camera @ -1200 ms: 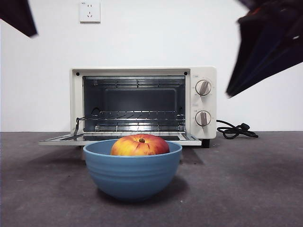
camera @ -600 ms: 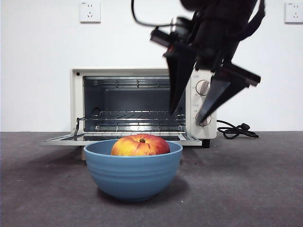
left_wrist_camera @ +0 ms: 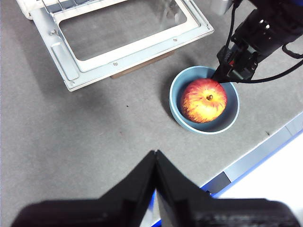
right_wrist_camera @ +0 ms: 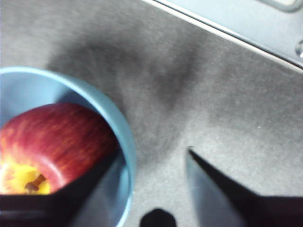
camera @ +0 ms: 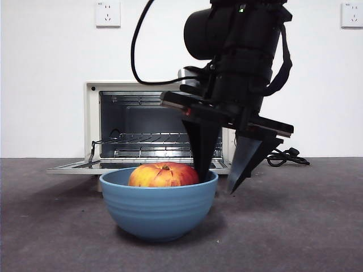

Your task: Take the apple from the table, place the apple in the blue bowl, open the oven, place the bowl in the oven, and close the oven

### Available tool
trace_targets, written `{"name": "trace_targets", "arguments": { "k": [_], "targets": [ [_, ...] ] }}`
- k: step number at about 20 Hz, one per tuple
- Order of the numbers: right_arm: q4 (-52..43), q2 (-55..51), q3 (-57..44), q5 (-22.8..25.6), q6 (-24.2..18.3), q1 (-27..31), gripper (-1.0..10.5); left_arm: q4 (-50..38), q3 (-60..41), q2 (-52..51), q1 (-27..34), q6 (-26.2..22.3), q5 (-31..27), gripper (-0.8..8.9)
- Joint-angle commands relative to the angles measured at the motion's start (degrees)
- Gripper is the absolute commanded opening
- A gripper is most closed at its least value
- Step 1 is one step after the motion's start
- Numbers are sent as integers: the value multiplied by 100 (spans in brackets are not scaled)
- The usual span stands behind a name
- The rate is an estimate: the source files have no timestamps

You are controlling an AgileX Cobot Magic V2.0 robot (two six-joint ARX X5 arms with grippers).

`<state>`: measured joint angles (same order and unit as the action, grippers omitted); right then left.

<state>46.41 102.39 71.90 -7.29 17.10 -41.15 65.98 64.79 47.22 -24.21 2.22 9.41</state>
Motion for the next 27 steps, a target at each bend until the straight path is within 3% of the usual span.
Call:
{"name": "trace_targets", "arguments": {
  "k": [1, 9, 14, 21, 27],
  "targets": [
    [-155, 52, 15, 35, -55, -55, -10, 4, -46, -13, -17, 61, -7, -5],
    [-31, -385, 638, 83, 400, -125, -11, 44, -46, -13, -17, 81, -2, -5],
    [-22, -249, 1545, 494, 531, -35, -11, 46, -46, -13, -17, 81, -2, -5],
    [315, 1056, 3355, 232, 713, 501, -11, 131, -46, -13, -17, 85, 0, -5],
    [422, 1843, 4334, -83, 1480, 918, -11, 203, -46, -42, -17, 79, -4, -5]
  ]
}}
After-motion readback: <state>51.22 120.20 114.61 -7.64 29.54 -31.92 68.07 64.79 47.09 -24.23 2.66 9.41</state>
